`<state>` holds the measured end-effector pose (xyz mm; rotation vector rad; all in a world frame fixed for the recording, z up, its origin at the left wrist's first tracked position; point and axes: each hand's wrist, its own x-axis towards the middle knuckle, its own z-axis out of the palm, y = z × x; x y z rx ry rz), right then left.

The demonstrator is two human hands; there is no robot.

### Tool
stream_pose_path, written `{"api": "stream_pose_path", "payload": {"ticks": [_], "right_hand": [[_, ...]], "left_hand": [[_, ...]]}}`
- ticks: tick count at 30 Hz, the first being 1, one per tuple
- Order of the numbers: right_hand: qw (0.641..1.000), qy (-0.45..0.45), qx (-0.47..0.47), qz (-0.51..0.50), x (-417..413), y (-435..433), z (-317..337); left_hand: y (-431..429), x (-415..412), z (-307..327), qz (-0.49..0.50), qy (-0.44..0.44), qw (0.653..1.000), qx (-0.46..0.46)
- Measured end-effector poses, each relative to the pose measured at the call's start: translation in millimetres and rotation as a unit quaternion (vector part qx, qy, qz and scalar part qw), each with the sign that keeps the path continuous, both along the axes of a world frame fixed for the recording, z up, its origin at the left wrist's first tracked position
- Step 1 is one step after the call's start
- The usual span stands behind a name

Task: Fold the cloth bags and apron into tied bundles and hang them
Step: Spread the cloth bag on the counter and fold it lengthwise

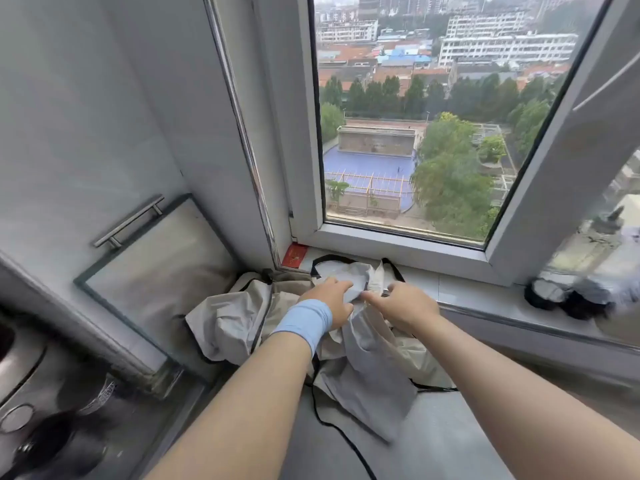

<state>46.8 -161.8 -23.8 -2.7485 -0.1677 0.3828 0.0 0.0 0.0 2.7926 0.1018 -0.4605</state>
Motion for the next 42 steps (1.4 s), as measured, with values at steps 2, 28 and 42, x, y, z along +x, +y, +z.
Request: {"api": "stream_pose_path", "payload": {"ticks": [2,28,42], "right_hand": [[0.998,0.019,0.025,-0.045,13,9,-15],[0.930,-0.328,0.112,0.121,-142,27,129],[0.946,-0.279,0.165,-0.001,-257,9,195]], "left_hand": [[0,11,-10,0.027,0.015,0.999,-0.010],[36,-95,141,-0.034,-0.184,0.978,-0.097],[52,-223,195,0.036,-0.193,0.970,0.146]]}}
